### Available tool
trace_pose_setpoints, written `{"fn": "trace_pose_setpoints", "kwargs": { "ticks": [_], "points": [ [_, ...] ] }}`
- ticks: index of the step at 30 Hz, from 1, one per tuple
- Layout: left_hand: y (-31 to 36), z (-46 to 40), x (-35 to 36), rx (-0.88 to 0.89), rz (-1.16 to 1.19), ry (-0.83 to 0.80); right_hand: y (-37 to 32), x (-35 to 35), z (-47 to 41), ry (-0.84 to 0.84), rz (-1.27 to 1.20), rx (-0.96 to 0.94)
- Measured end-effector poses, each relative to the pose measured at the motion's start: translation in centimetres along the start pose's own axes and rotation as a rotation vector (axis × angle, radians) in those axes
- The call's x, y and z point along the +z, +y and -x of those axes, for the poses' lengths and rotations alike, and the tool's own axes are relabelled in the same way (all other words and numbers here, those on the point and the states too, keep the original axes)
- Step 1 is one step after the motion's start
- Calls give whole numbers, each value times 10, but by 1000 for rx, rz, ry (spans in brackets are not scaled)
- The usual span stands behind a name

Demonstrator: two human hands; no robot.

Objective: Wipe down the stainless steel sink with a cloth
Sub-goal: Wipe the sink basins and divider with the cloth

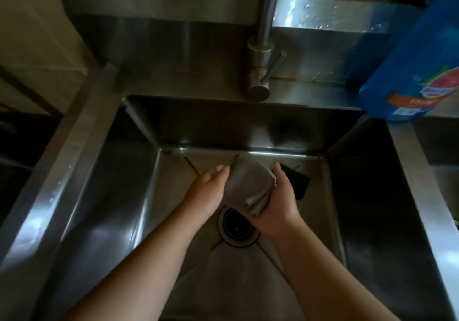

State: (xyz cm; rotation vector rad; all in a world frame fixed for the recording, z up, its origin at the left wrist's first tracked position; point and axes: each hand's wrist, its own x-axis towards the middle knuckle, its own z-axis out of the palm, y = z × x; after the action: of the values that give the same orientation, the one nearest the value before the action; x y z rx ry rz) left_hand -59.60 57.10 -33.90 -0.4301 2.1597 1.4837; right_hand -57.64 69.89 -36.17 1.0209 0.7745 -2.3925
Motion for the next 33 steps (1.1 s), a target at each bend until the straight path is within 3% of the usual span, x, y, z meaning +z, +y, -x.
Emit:
{"fn": "trace_pose_setpoints", "kwargs": {
  "ticks": [3, 7, 11, 16, 20, 23, 25, 31, 33],
  "points": [
    [-16, 12, -41, 50, -315, 49, 10, 15, -6, 60, 92, 17],
    [-21, 20, -121, 304, -918, 360, 38, 59, -31, 72, 200, 4],
    [-29, 24, -177, 396, -1217, 478, 76, 109, -63, 2, 435, -36],
    [-49, 21, -196, 372, -1305, 417, 121, 160, -88, -94, 589, -44],
    [-59, 19, -194, 375, -1259, 467, 162, 159, -84, -353, 585, -54],
    [-62, 19, -191, 420, -1264, 495, 178, 151, -81, -485, 560, -185],
    [-61, 18, -191, 430, -1283, 505, 172, 162, -96, -466, 557, -256],
    [-61, 17, -191, 401, -1329, 496, 169, 190, -127, -196, 540, -286],
    [-60, 18, -190, 410, -1359, 499, 187, 177, -111, -264, 564, -301]
  ]
}}
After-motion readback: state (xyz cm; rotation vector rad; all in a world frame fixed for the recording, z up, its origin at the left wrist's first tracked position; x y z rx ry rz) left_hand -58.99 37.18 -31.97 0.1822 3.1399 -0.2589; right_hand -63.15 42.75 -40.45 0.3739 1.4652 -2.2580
